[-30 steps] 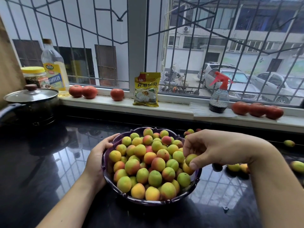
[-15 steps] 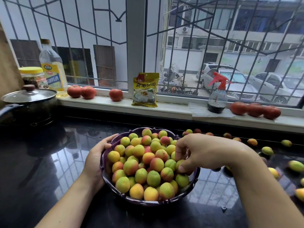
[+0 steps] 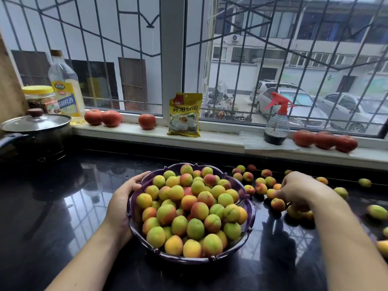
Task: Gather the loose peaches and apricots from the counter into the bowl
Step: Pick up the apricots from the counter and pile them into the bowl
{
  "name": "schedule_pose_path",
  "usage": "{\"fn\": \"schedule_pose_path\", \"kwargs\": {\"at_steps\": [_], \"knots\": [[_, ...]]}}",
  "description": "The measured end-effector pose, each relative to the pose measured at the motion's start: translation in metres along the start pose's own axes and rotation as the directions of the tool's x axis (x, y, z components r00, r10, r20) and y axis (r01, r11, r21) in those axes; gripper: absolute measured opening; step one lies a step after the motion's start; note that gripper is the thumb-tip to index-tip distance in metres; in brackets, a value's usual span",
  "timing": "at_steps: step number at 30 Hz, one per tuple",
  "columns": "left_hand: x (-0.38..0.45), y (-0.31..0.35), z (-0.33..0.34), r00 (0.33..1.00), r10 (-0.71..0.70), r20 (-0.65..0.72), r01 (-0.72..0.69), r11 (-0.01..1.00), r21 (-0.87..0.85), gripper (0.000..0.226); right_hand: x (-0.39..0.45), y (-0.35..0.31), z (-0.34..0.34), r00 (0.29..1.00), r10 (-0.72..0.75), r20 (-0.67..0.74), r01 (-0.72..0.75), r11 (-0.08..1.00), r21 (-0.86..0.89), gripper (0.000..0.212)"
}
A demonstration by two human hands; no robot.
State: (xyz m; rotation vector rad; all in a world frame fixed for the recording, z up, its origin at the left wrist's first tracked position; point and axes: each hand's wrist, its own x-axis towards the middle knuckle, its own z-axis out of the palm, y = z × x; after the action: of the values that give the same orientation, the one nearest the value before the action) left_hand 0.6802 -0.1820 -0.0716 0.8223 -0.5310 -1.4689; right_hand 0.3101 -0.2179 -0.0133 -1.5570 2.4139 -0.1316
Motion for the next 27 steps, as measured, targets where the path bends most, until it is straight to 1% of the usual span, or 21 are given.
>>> {"fn": "schedule_pose_path", "kwargs": {"at_steps": [2,4,6,10,12,13,15,16,18,19,20,22,24,25,27], "knots": [[0.000,0.000,0.000,1.000,0.003,0.004,-0.003,1.000,0.001,0.060,-0.001,-0.007,0.007,0.999,0.011,-0.045,-0.016,0.995,-0.096,0.024],[0.001,0.000,-0.002,1.000,-0.002,0.008,0.002,1.000,-0.001,0.056,-0.007,-0.012,0.011,0.997,0.037,-0.066,-0.044,0.992,-0.118,0.030],[0.002,0.001,-0.004,1.000,-0.004,0.000,0.004,1.000,-0.003,0.054,-0.011,-0.015,0.014,0.997,0.061,-0.049,-0.067,0.990,-0.124,0.031],[0.001,0.001,-0.002,1.000,0.012,-0.011,-0.012,1.000,0.006,0.062,-0.018,-0.019,0.015,0.999,0.046,-0.021,-0.049,0.989,-0.141,0.028],[0.002,0.001,-0.003,1.000,0.014,-0.003,-0.014,1.000,0.005,0.062,-0.020,-0.021,0.013,1.000,0.030,-0.005,-0.031,0.994,-0.103,0.024],[0.002,0.001,-0.003,1.000,0.016,-0.005,-0.016,1.000,0.004,0.062,-0.018,-0.021,0.011,1.000,0.015,0.006,-0.015,0.999,-0.032,0.021],[0.004,0.001,-0.004,1.000,0.014,-0.010,-0.014,1.000,0.004,0.062,-0.017,-0.022,0.004,0.998,-0.063,0.025,0.058,0.981,0.184,0.014],[0.004,0.001,-0.005,1.000,0.015,-0.012,-0.015,1.000,0.005,0.062,-0.018,-0.023,-0.001,0.990,-0.139,0.000,0.133,0.946,0.295,0.016],[0.004,0.001,-0.005,1.000,0.021,-0.008,-0.021,1.000,0.011,0.062,-0.028,-0.029,-0.014,0.946,-0.319,-0.064,0.309,0.819,0.483,0.025],[0.004,0.000,-0.005,1.000,0.018,-0.001,-0.018,1.000,0.014,0.062,-0.037,-0.032,-0.020,0.910,-0.410,-0.066,0.378,0.752,0.540,0.029],[0.003,0.000,-0.005,1.000,0.014,0.004,-0.014,1.000,0.015,0.063,-0.047,-0.035,-0.025,0.868,-0.495,-0.044,0.434,0.711,0.553,0.031],[0.002,0.000,-0.003,1.000,0.012,0.005,-0.012,1.000,0.011,0.063,-0.061,-0.040,-0.030,0.799,-0.599,0.058,0.499,0.712,0.494,0.034],[0.000,0.001,-0.001,1.000,0.012,0.000,-0.012,1.000,0.008,0.062,-0.069,-0.043,-0.030,0.764,-0.625,0.163,0.517,0.743,0.425,0.036],[0.000,0.001,-0.001,1.000,0.011,0.001,-0.011,1.000,0.008,0.060,-0.070,-0.044,-0.030,0.755,-0.628,0.190,0.526,0.752,0.396,0.037],[-0.001,0.000,0.000,1.000,0.003,0.007,-0.003,1.000,0.008,0.054,-0.074,-0.049,-0.029,0.751,-0.631,0.195,0.550,0.761,0.346,0.031]]}}
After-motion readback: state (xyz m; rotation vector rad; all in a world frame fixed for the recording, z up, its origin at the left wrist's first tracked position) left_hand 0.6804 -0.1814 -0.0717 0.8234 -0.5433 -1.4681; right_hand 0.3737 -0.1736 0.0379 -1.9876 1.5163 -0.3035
